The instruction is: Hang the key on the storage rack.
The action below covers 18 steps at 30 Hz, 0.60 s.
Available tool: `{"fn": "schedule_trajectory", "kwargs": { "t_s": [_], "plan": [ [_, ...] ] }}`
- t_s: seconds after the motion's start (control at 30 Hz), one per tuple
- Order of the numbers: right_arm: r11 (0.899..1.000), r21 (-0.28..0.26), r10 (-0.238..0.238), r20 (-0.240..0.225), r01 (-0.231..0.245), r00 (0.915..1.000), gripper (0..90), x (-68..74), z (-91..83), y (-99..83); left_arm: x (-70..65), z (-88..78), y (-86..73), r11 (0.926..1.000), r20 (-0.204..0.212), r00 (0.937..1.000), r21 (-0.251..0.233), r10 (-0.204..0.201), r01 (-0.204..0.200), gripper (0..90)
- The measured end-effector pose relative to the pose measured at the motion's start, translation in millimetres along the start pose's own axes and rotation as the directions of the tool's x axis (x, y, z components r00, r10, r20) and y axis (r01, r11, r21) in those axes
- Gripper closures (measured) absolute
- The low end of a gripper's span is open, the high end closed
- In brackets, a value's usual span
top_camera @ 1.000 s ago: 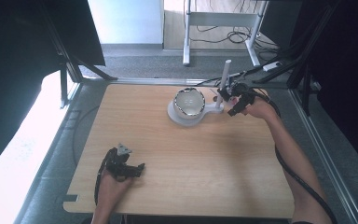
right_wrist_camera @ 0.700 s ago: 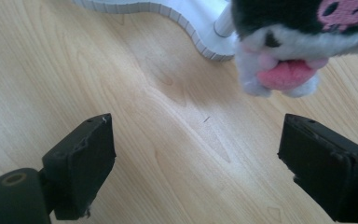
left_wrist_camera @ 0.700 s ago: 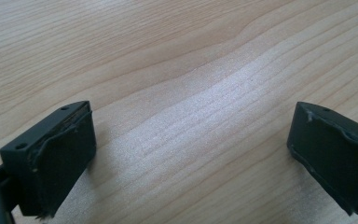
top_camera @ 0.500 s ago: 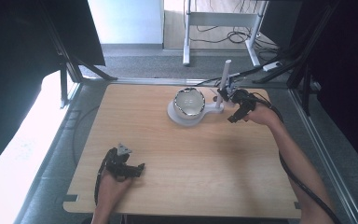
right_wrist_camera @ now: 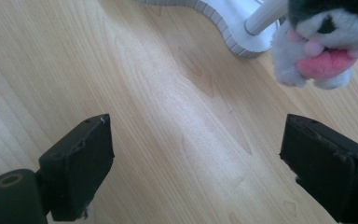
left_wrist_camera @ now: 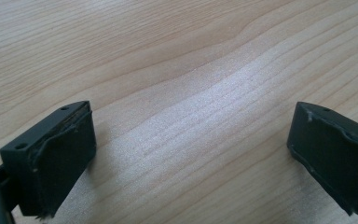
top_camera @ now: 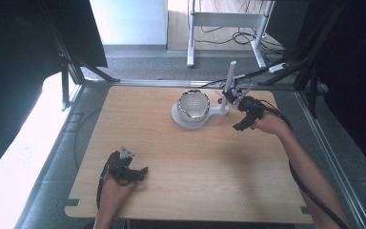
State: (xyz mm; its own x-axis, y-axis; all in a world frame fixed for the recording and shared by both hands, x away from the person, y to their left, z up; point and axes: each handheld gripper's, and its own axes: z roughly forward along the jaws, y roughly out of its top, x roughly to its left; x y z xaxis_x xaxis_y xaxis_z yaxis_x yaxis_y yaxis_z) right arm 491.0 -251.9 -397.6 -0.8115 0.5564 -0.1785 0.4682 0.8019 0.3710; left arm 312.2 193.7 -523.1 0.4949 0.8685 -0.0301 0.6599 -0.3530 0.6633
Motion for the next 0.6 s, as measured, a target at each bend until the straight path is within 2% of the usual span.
{"fn": "schedule_trajectory", "kwargs": {
  "t_s": [0.6],
  "plan": [
    [0.998,-0.057,-0.002,-0.013,0.001,0.9999,7.5,24.4,-9.8,-25.8,0.0,0.0,0.0,1.0000,0.000,1.0000,0.000,0.000,0.000,1.1]
  ]
}}
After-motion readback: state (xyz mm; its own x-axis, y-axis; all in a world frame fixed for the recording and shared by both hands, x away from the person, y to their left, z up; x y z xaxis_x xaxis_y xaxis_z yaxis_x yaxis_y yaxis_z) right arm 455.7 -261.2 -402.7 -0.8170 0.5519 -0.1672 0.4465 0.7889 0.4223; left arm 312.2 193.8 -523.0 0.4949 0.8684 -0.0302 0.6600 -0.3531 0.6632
